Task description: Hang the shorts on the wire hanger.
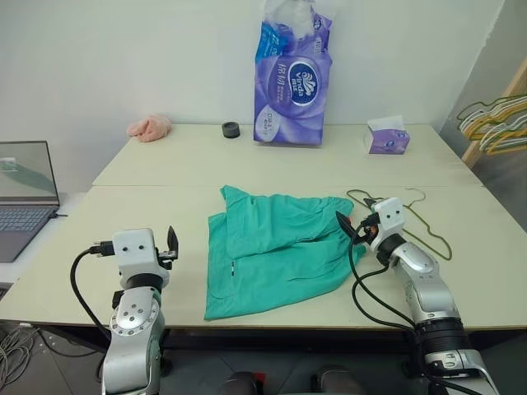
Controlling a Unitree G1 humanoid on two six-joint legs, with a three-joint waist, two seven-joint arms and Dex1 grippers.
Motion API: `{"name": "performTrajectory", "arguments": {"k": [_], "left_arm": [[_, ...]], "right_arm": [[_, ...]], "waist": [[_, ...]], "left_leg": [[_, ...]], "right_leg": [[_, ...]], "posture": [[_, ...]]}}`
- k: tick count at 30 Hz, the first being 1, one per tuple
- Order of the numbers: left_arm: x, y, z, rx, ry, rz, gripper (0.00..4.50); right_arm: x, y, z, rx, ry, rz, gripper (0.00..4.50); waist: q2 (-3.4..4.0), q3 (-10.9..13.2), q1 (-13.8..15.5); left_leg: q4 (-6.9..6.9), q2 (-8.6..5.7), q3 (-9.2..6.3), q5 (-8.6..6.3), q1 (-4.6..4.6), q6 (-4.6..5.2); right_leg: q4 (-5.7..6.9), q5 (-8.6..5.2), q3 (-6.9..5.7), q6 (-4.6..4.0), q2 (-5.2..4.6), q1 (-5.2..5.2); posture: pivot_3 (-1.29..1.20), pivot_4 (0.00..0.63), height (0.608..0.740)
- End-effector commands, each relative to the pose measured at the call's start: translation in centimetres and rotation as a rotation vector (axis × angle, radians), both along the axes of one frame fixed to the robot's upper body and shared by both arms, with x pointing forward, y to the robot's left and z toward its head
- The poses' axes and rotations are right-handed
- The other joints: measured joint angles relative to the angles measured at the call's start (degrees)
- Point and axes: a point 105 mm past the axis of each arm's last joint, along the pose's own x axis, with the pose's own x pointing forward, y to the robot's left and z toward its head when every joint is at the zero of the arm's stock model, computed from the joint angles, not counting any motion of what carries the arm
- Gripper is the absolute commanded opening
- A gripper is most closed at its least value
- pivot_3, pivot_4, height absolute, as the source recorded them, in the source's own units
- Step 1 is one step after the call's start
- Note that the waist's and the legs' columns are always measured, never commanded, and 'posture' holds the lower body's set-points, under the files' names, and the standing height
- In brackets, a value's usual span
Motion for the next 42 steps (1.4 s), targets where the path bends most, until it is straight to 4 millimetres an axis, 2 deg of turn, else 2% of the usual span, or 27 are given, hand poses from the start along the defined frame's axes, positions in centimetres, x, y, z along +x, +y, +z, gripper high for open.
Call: {"name": "performTrajectory", "arguments": {"k": [1,15,21,25,29,31,35,38,42], "left_arm": [[0.1,-0.4,1.5,0.038,-0.057,-0.023,3.55],[-0.3,-0.3,1.4,0.042,-0.055,-0.035,3.55],[-0.4,-1.3,1.4,0.033,-0.055,-0.117,3.55],[-0.5,-3.3,1.7,0.011,-0.076,-0.258,3.55],[-1.1,-6.3,1.6,-0.03,-0.061,-0.488,4.4],[-1.6,-8.0,1.3,-0.033,-0.013,-0.635,4.49],[-3.4,-10.0,0.1,-0.005,0.141,-0.913,4.49],[-4.8,-10.2,-0.6,0.004,0.254,-1.056,4.49],[-6.9,-9.5,-1.8,0.126,0.444,-1.237,4.49]], "right_arm": [[0.1,0.3,1.8,0.005,-0.065,0.016,4.47],[0.1,0.6,1.9,0.005,-0.071,0.032,4.47],[0.0,1.0,2.3,0.023,-0.085,0.06,4.47],[-0.1,1.2,2.5,0.02,-0.093,0.072,4.47],[-0.3,1.2,2.8,0.024,-0.099,0.094,4.5],[-1.0,1.9,2.9,0.024,-0.089,0.175,4.5],[-4.5,4.4,3.2,-0.02,-0.011,0.51,4.5],[-7.0,5.2,2.9,-0.08,0.076,0.704,4.5],[-10.1,4.9,2.1,-0.192,0.208,0.907,4.5]], "waist": [[0.0,0.0,-0.01],[0.0,0.01,0.02],[0.01,0.04,0.0],[0.02,0.05,-0.05],[0.04,0.1,-0.25],[0.11,0.15,-0.39],[0.19,0.28,-0.48],[0.28,0.51,-0.59],[0.23,0.78,-0.56]], "left_leg": [[0.0,0.0,0.0,0.0,0.0,0.0],[-0.05,0.01,0.0,0.0,-0.03,0.0],[-0.08,0.02,0.01,0.0,-0.04,0.0],[-0.08,0.02,0.0,0.0,-0.09,0.0],[-0.1,0.02,0.03,-0.01,-0.14,-0.01],[-0.12,0.03,0.03,-0.01,-0.16,-0.01],[-0.18,0.06,0.03,-0.02,-0.17,-0.01],[-0.2,0.11,0.03,-0.03,-0.19,-0.01],[-0.21,0.17,0.03,-0.03,-0.19,-0.01]], "right_leg": [[0.0,-0.01,0.0,0.01,0.0,0.0],[-0.04,-0.04,0.01,0.06,0.0,-0.05],[-0.06,-0.07,0.02,0.08,0.0,-0.07],[-0.1,-0.07,0.01,0.08,-0.01,-0.1],[-0.16,-0.07,0.03,0.07,-0.02,-0.11],[-0.17,-0.08,0.02,0.06,-0.02,-0.14],[-0.2,-0.14,-0.01,0.0,-0.02,-0.16],[-0.22,-0.19,-0.05,-0.04,-0.01,-0.19],[-0.24,-0.38,-0.07,-0.3,-0.02,-0.46]], "posture": [[-0.07,0.012,0.74],[-0.06,0.012,0.74],[-0.07,0.013,0.74],[-0.09,0.013,0.74],[-0.1,0.014,0.74],[-0.1,0.015,0.74],[-0.11,0.016,0.74],[-0.12,0.018,0.74],[-0.13,0.019,0.74]]}}
